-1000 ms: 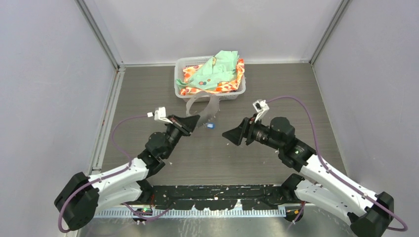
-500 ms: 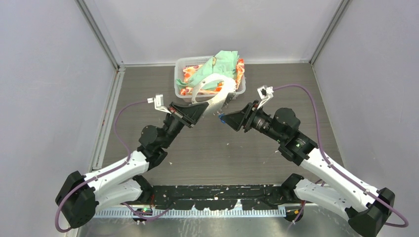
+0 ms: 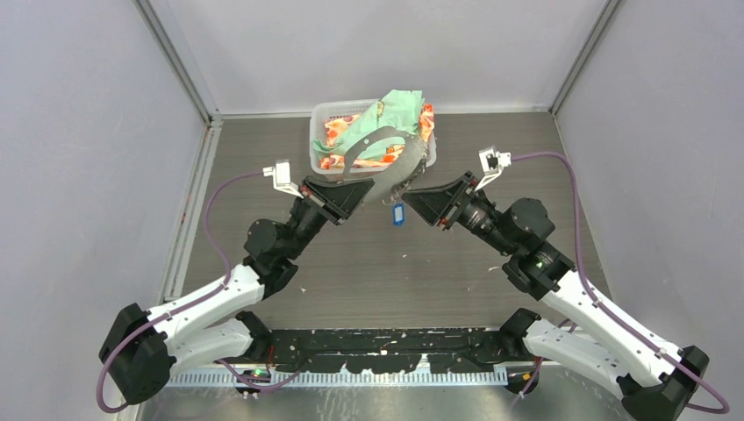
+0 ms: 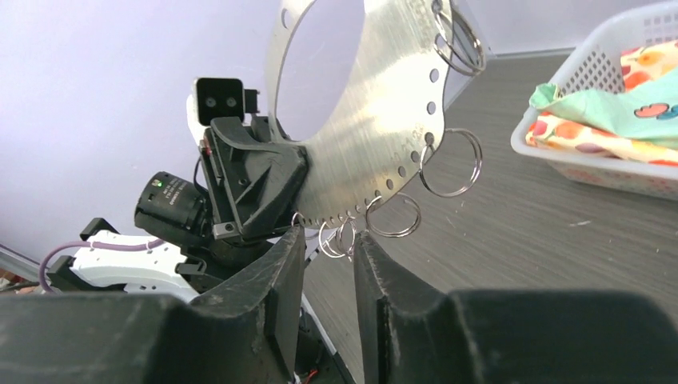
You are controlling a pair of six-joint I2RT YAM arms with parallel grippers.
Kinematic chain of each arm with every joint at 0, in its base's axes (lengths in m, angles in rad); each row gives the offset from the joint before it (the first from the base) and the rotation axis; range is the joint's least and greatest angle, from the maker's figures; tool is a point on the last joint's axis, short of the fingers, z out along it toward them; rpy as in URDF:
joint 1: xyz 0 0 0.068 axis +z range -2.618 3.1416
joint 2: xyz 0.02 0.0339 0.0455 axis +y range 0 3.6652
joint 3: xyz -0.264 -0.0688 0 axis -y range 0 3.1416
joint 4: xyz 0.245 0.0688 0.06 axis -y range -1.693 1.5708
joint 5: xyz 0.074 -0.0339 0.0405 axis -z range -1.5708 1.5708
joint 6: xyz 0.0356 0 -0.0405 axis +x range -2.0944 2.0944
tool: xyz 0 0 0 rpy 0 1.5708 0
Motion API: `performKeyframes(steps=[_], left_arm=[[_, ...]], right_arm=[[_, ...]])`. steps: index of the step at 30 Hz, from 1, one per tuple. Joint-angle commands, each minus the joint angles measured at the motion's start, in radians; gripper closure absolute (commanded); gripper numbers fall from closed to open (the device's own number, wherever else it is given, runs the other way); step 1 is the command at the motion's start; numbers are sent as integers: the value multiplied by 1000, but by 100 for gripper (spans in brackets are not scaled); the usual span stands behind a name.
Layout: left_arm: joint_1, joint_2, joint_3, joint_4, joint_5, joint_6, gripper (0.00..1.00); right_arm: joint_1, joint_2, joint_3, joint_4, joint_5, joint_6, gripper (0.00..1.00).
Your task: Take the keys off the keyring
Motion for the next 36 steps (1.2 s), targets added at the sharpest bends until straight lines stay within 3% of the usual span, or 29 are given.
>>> performKeyframes(steps=[1,11,17,21,24,29,36], left_arm=[[5,-7,54,85,18,-21,99],[5,-6,77,88,42,-49,99],[5,-4,89,78,59,-46,100],[5,5,92,79,63,-51,99],[5,4,91,79,63,-54,99],[5,2,92,68,43,-65,99],[5,-14,121,-30,15,-93,100]], right_arm=[[-2,-36,-11,94,24,-19,68],[0,23,57,44,-73,-87,74],[-1,16,53,72,-63,-74,68],[0,30,58,81,-81,-67,69],[0,28,57,89,-78,-64,75],[0,24,59,90,-90,-65,98],[13,28,129,-34,-102,-187,99]])
